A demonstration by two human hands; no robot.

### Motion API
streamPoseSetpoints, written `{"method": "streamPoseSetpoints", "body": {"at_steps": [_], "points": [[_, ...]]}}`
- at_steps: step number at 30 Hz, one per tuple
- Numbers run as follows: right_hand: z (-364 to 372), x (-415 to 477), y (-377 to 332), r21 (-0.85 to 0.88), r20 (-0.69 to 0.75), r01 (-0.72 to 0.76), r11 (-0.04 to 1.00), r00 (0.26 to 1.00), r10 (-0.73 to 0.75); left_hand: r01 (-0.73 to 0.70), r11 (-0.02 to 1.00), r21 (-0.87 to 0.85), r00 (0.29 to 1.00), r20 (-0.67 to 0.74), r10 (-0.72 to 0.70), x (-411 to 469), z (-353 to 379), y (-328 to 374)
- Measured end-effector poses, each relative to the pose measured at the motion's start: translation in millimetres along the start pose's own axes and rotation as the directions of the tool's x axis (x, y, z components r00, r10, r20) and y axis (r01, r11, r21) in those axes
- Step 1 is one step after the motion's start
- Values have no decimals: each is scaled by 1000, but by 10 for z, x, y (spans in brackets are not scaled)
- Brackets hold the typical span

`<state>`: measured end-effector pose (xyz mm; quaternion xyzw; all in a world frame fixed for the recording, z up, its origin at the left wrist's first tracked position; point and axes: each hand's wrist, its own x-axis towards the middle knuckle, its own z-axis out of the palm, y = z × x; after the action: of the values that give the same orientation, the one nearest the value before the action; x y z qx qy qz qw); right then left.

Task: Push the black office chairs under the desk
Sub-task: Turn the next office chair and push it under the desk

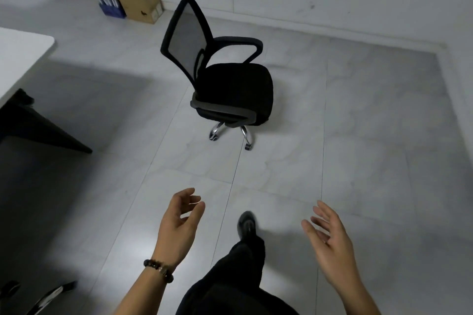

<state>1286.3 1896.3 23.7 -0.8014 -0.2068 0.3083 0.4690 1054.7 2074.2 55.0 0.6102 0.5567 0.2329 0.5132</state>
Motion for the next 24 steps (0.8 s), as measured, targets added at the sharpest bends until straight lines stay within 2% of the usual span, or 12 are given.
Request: {"method": "streamPoseSetpoints", "body": {"at_steps": [3,10,15,20,24], "points": [[-124,819,-250,-41,33,7,999,999,-5,23,1000,-20,999,-43,-24,741,311,398],[-277,2436,-1154,-43,74,122,992,990,-119,-81,997,9,994,-80,81,1985,652,1474],[-71,3630,-1500,-37,196,152,988,970,-142,-44,998,42,982,-184,51,2819,911,1775],[239,4737,-1827,-102,426,212,972,892,-150,102,994,-41,933,-342,-110,3443,1176,1860],[591,5466,-2324,-132,590,286,949,792,-157,142,990,-1,904,-408,-130,3848,1133,2049]]}}
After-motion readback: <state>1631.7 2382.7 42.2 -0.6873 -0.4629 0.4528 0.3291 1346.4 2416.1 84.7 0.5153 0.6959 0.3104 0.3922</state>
